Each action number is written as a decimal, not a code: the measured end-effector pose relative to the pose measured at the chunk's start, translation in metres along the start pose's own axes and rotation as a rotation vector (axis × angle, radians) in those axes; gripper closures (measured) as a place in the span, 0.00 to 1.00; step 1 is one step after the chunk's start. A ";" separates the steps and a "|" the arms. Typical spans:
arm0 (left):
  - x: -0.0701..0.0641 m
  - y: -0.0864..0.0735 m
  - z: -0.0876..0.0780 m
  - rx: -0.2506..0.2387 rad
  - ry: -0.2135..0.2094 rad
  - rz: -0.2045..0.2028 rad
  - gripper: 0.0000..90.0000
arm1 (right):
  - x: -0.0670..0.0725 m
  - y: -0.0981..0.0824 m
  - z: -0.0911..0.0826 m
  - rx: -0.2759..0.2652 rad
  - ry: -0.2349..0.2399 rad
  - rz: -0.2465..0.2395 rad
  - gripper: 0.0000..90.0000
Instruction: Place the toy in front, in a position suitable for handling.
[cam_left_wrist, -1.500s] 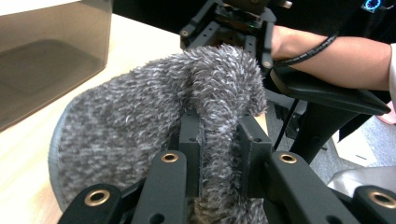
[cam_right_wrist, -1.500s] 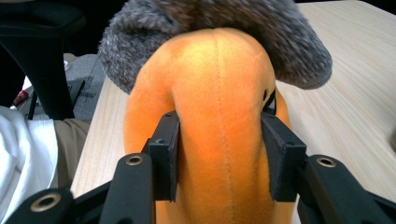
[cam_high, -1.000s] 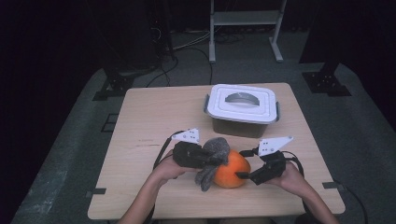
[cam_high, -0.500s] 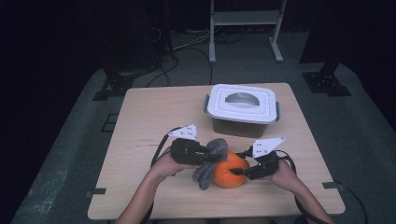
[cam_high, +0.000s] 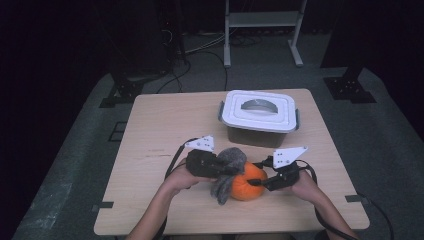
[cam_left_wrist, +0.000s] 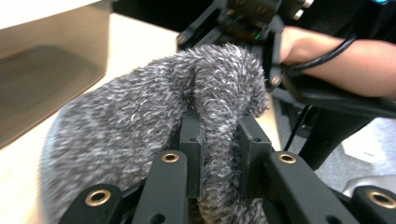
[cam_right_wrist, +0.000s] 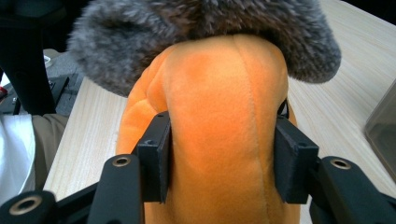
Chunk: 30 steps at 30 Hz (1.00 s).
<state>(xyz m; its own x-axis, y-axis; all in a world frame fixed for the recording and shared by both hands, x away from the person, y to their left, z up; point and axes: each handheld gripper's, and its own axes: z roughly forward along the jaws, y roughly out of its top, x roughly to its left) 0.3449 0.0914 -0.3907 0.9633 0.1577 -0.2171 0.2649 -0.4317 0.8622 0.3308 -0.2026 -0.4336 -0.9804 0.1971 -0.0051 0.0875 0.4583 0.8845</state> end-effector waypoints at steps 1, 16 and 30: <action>0.001 -0.003 -0.004 0.011 0.018 -0.006 0.84 | 0.000 0.000 -0.001 0.000 0.001 -0.001 0.51; -0.008 0.022 0.009 -0.006 -0.018 0.040 0.84 | 0.003 0.005 0.006 -0.001 -0.007 -0.037 0.52; -0.008 0.026 0.022 0.031 -0.015 0.040 0.84 | 0.006 0.018 -0.005 0.049 -0.043 0.057 0.39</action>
<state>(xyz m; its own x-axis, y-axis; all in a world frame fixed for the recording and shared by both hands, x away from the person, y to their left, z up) 0.3449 0.0592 -0.3770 0.9736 0.1268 -0.1899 0.2274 -0.4650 0.8556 0.3259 -0.1974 -0.4150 -0.9651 0.2609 0.0237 0.1528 0.4870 0.8600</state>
